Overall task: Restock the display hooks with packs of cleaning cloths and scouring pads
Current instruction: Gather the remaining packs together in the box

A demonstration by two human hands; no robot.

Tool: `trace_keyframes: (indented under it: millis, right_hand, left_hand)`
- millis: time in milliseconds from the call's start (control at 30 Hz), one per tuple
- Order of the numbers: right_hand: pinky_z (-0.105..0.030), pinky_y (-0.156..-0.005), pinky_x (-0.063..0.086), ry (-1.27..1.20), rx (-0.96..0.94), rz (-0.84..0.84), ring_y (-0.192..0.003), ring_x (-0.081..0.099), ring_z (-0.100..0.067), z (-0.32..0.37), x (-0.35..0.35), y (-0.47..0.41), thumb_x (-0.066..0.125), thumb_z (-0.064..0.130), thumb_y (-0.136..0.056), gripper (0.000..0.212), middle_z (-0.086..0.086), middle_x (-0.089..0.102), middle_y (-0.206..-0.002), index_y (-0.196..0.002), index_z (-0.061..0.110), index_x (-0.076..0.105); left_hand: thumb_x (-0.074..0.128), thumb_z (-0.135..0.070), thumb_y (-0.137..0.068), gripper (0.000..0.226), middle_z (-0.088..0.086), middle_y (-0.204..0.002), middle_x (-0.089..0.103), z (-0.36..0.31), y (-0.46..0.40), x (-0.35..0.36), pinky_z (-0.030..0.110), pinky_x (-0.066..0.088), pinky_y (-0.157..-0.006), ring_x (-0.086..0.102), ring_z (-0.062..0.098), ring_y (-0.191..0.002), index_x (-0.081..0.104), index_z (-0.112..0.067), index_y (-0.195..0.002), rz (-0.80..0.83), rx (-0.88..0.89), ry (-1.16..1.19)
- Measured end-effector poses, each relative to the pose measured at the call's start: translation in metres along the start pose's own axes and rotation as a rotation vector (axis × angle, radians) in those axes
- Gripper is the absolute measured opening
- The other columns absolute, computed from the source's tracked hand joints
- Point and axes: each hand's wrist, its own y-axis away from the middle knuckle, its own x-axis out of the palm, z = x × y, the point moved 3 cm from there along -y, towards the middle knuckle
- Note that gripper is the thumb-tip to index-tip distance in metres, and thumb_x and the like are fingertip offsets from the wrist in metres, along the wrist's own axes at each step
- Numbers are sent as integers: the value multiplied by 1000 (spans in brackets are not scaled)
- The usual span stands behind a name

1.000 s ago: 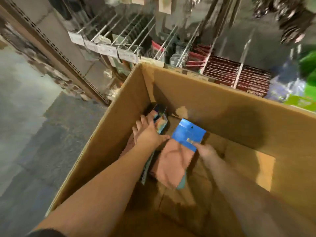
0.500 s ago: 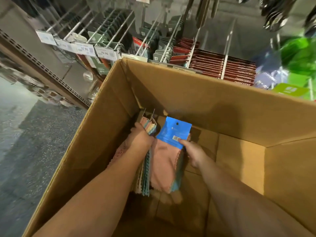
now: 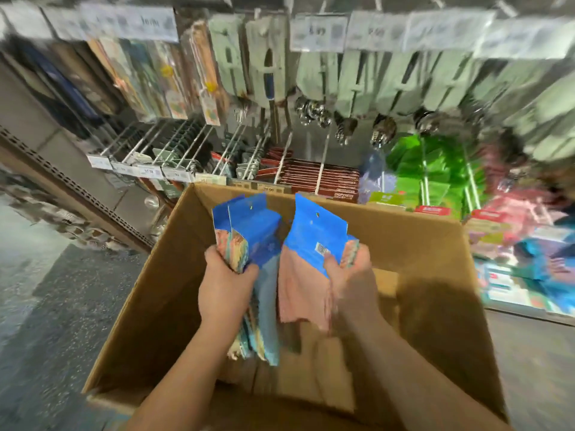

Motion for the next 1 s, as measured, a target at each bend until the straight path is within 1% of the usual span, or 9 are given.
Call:
trace_keyframes:
  millis: [167, 300, 400, 500, 600, 667, 733, 867, 1000]
  right_hand:
    - [-24, -57, 38, 42, -161, -22, -73, 56, -12, 53, -122, 40, 73, 34, -86, 32, 14, 58, -83, -101, 24, 46]
    - [-14, -61, 42, 36, -260, 90, -75, 60, -2, 61, -216, 71, 79, 45, -77, 53, 20, 59, -86, -110, 29, 41]
    - [-33, -77, 47, 90, -366, 158, -94, 59, -14, 54, -307, 89, 77, 62, -70, 63, 11, 57, -103, -108, 37, 33]
    - [-35, -81, 45, 19, -409, 180, -93, 56, -14, 42, -409, 95, 65, 48, -89, 40, 4, 53, -105, -112, 28, 39]
    - [-16, -65, 39, 8, -413, 107, -73, 52, 3, 34, -511, 85, 53, 35, -100, 15, 11, 50, -89, -112, 28, 47]
    - [-13, -67, 39, 14, -408, 18, -92, 57, -5, 31, -576, 73, 63, 30, -96, 27, 6, 54, -109, -118, 31, 47]
    - [-22, -85, 42, -2, -400, -33, -111, 53, -12, 28, -637, 61, 73, 34, -87, 52, 4, 50, -127, -131, 26, 45]
    - [-33, -93, 46, 34, -285, 23, -110, 59, -14, 22, -741, 41, 74, 54, -77, 61, 7, 63, -119, -124, 22, 53]
    - [-32, -94, 51, -220, -253, 101, -110, 65, -17, 18, -819, 30, 79, 44, -68, 67, -3, 69, -120, -123, 10, 59]
  left_hand:
    - [73, -32, -83, 59, -5, -97, 58, -91, 102, 10, 37, 43, -70, 62, 31, -90, 38, -21, -129, -15, 154, 61]
    - [72, -31, -84, 56, -2, -103, 58, -156, 188, 42, 39, 45, -75, 64, 35, -101, 39, -21, -128, -21, 231, 66]
    - [72, -37, -85, 47, -3, -100, 54, -211, 271, 82, 36, 35, -71, 62, 36, -104, 38, -22, -114, 2, 330, 87]
    - [71, -46, -86, 45, -3, -97, 54, -266, 347, 122, 36, 33, -71, 62, 36, -104, 39, -22, -106, 32, 403, 106]
    - [72, -43, -87, 44, -2, -95, 56, -319, 403, 161, 37, 36, -72, 61, 34, -100, 41, -19, -107, 98, 462, 142]
    - [72, -40, -88, 40, -8, -87, 56, -354, 434, 186, 37, 37, -72, 59, 30, -93, 43, -18, -106, 156, 523, 154]
    - [71, -35, -88, 36, -15, -83, 52, -389, 466, 211, 36, 35, -68, 55, 24, -85, 45, -18, -106, 215, 592, 168]
    - [75, -43, -79, 42, -20, -86, 55, -455, 522, 258, 28, 40, -63, 52, -1, -74, 50, -24, -107, 318, 694, 221]
    - [70, -57, -69, 56, -10, -93, 61, -512, 565, 298, 36, 41, -67, 60, 16, -83, 52, -24, -110, 376, 783, 210]
